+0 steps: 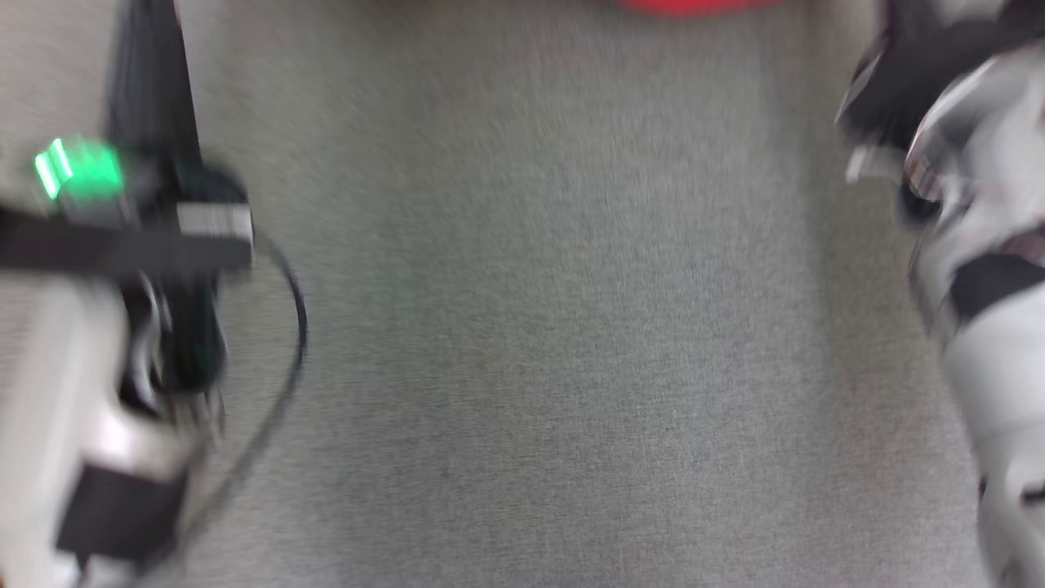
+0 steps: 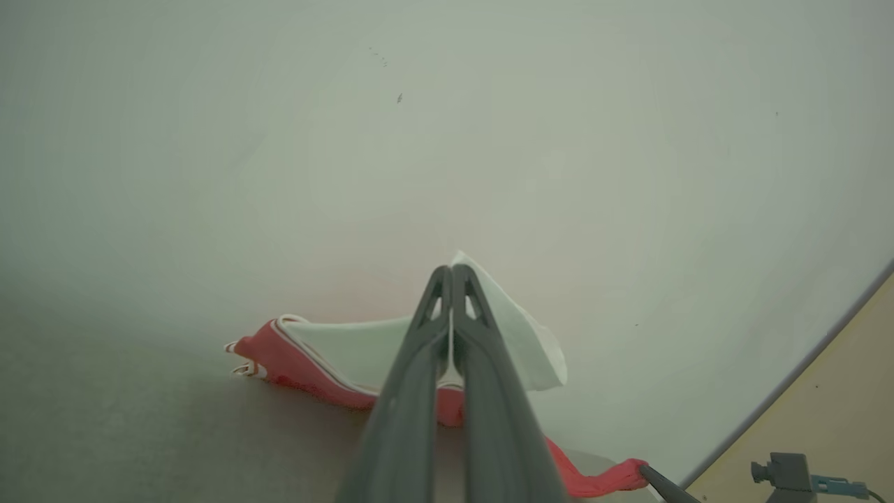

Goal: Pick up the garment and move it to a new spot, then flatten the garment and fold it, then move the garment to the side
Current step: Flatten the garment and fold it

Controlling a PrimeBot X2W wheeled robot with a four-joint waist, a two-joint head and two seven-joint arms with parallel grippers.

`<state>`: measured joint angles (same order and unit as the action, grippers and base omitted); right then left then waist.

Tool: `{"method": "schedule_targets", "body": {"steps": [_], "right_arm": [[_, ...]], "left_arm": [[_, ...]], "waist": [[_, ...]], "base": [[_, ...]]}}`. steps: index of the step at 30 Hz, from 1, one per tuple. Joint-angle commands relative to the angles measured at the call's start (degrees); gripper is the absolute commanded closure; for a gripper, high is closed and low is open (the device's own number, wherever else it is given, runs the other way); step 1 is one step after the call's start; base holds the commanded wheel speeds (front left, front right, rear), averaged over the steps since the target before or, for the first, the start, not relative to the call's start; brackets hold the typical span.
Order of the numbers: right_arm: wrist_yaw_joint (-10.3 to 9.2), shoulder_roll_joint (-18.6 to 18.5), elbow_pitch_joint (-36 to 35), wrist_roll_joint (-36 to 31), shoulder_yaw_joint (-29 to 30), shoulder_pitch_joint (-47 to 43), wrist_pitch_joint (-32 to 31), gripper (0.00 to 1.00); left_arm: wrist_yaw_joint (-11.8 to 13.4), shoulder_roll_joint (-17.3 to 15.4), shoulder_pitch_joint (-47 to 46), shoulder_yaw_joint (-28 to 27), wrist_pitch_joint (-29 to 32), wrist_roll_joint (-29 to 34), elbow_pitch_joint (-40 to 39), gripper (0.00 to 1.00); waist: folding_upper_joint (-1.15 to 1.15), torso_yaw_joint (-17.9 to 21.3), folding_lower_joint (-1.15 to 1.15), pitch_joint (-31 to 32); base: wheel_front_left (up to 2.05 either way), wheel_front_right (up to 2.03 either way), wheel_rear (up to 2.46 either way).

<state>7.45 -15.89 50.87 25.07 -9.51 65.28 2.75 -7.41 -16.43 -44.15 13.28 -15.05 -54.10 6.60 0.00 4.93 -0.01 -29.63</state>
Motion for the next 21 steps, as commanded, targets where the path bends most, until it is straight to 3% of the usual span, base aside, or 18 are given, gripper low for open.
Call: {"method": "schedule_targets", "body": {"steps": [1,8,13,16,21], "right_arm": [[0.05,-0.08,0.07,0.48,-0.14,-1.74,-0.45,1.00],[0.05,-1.19,2.01,2.40,3.37,-14.73,-4.04,1.00],[0.05,-1.84,1.05,-0.29,5.85,-22.45,-5.15,1.00],[0.05,-0.71,-1.87,-0.74,7.05,-27.00,-6.63,1.00],[0.05,-0.06,-7.74,-1.35,9.30,-34.54,-10.61,1.00]], "left_arm": [[-0.06,0.30,2.45,-0.24,-0.18,-0.72,-0.54,1.00],[-0.06,3.55,20.07,-1.95,-0.18,-2.18,-4.31,1.00],[-0.06,6.50,28.60,-1.19,-0.18,-1.33,-3.87,1.00],[-0.06,6.29,34.01,1.16,0.47,-1.75,-2.61,1.00],[-0.07,3.10,42.43,5.22,4.54,-2.32,-2.56,1.00]], "waist": [[0.00,-3.67,0.01,9.41],[0.00,-4.82,0.01,16.44],[0.00,-5.47,0.01,19.76],[0.00,-4.97,0.01,21.21],[0.00,-4.58,0.01,22.79]], "base": [[0.00,0.00,0.00],[0.00,0.00,0.00],[0.00,0.00,0.00],[0.00,0.00,0.00],[0.00,0.00,0.00]]}}
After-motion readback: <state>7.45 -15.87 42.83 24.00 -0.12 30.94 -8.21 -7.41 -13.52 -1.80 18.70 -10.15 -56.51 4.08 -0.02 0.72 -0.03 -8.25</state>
